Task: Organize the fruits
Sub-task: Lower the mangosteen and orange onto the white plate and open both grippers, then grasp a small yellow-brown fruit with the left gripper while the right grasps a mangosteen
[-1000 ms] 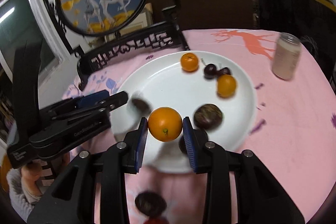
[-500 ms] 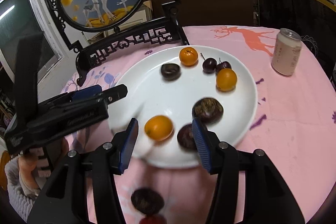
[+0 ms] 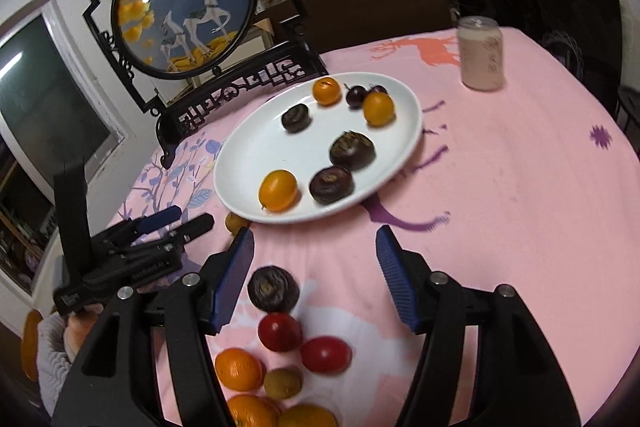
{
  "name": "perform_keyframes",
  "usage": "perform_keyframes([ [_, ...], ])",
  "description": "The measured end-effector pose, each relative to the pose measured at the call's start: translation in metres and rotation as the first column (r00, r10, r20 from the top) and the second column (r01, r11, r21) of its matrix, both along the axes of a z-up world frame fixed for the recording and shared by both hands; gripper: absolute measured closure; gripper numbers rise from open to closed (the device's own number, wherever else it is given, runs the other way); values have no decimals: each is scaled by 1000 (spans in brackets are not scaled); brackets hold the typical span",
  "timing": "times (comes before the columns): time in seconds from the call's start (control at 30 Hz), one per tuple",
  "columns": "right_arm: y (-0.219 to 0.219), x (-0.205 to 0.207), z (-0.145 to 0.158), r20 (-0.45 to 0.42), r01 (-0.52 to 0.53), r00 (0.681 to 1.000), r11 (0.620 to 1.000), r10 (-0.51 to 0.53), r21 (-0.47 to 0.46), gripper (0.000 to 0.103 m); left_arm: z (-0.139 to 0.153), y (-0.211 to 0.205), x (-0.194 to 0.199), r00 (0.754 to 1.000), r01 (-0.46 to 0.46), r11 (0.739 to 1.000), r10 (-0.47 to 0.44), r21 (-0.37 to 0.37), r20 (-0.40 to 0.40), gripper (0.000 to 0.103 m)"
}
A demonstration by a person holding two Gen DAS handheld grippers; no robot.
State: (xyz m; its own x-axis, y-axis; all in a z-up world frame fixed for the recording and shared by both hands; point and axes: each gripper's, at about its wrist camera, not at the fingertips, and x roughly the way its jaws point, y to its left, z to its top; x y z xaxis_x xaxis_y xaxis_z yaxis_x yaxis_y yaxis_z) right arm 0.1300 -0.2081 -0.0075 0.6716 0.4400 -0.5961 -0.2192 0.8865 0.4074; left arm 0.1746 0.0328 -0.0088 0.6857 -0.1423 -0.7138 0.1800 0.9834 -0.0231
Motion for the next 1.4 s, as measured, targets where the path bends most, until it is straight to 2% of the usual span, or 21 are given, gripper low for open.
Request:
perform_keyframes([
  [0.13, -2, 1, -2, -23, -3, 1000, 1000, 3, 13, 39, -11, -15, 0, 999, 40, 997, -39, 69, -13, 33],
  [0.53, 4, 2, -9, -61, -18, 998, 1000, 18, 1, 39, -23, -36, 20, 999, 39, 991, -34, 127, -37, 33],
  [0.7, 10, 2, -10, -64, -34, 997, 999, 32, -17, 39, -24, -42, 30, 998, 43, 992, -37, 118, -53, 34],
  [0.8, 13, 2, -11, -64, -44, 997, 999, 42, -24, 39, -25, -44, 32, 996, 68, 993, -62, 92, -64, 47],
  [0.87, 16, 2, -12, -66, -51, 997, 998, 49, -30, 39, -25, -47, 29, 992, 110, 991, -105, 77, -65, 71],
  [0.9, 17, 2, -12, -66, -55, 996, 998, 53, -33, 39, -25, -50, 26, 991, 126, 988, -121, 84, -61, 78],
  [1.0, 24, 2, -15, -66, -74, 995, 996, 71, -45, 39, -24, -53, 18, 990, 136, 985, -130, 110, -54, 79],
  [1.2, 52, 0, -23, -59, -145, 989, 982, 138, -124, 39, -16, -27, 7, 994, 92, 994, -88, 59, -67, 79],
  [1.4, 87, -2, -37, -51, -193, 981, 937, 186, -291, 39, -17, -7, 14, 995, 37, 999, -34, 24, -89, 79],
])
